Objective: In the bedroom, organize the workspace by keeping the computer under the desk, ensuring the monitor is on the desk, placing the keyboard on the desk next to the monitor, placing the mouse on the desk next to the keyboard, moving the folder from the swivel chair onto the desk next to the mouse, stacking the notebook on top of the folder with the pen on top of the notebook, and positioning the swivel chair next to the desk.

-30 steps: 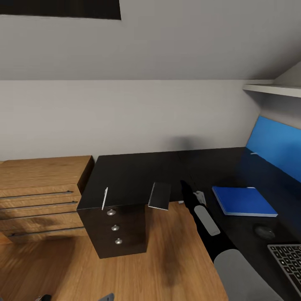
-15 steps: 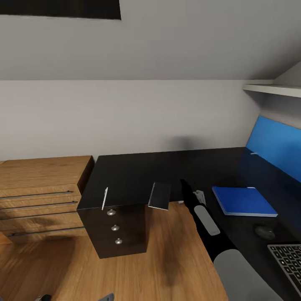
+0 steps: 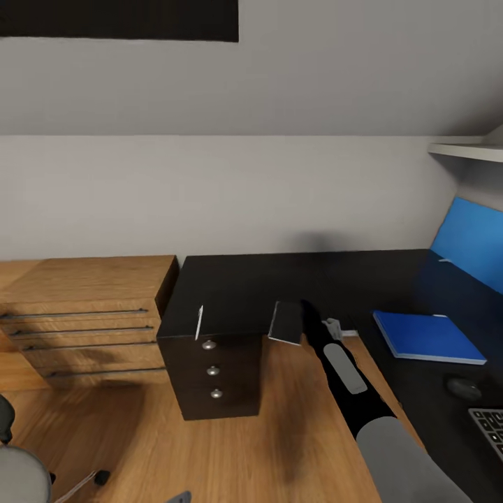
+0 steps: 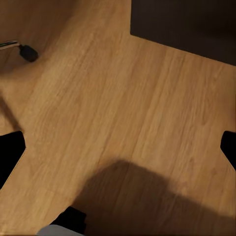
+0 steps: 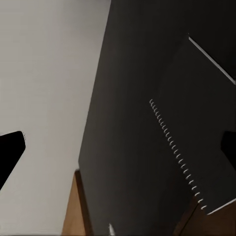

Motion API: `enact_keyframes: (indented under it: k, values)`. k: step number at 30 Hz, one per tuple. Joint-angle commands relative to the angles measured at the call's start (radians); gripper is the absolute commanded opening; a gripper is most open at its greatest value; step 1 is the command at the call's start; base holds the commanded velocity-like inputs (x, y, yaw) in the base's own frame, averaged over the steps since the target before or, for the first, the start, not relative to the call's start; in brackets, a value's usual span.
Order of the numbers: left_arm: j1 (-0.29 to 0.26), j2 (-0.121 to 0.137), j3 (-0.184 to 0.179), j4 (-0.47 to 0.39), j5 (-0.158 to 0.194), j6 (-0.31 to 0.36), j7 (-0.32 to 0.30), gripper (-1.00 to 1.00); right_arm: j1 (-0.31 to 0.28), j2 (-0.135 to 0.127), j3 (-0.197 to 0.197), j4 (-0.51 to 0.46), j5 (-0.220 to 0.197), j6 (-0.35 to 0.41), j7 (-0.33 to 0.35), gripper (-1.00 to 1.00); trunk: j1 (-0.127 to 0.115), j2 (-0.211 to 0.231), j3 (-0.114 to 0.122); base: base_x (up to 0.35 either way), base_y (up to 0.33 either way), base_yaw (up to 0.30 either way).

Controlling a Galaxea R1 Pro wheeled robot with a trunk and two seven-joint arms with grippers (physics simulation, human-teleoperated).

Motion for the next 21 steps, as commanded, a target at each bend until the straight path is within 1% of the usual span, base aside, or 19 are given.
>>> enact_keyframes:
  k: [1, 6, 14, 21]
  values:
    - [-0.001, 0.001, -0.006, 0.000, 0.010, -0.007, 0.005, 1.00, 0.000, -0.001, 0.003, -0.002, -0.010, -0.006, -0.005, 1.00, 0.000, 0.000, -0.001, -0.035, 0.027, 0.115]
    - [-0.001, 0.001, -0.007, -0.002, 0.011, -0.007, 0.007, 1.00, 0.000, -0.002, 0.003, -0.002, -0.010, -0.005, -0.004, 1.00, 0.000, 0.000, -0.001, -0.016, 0.013, 0.053]
    - [-0.001, -0.001, -0.007, -0.005, 0.012, -0.008, 0.011, 1.00, 0.000, -0.006, 0.003, -0.006, -0.006, -0.006, -0.003, 1.00, 0.000, 0.000, -0.001, -0.002, 0.002, 0.007]
    - [-0.001, 0.000, -0.005, -0.004, 0.012, -0.008, 0.012, 1.00, 0.000, -0.008, 0.000, -0.003, -0.008, -0.006, -0.003, 1.00, 0.027, -0.049, -0.023, 0.000, 0.000, 0.000]
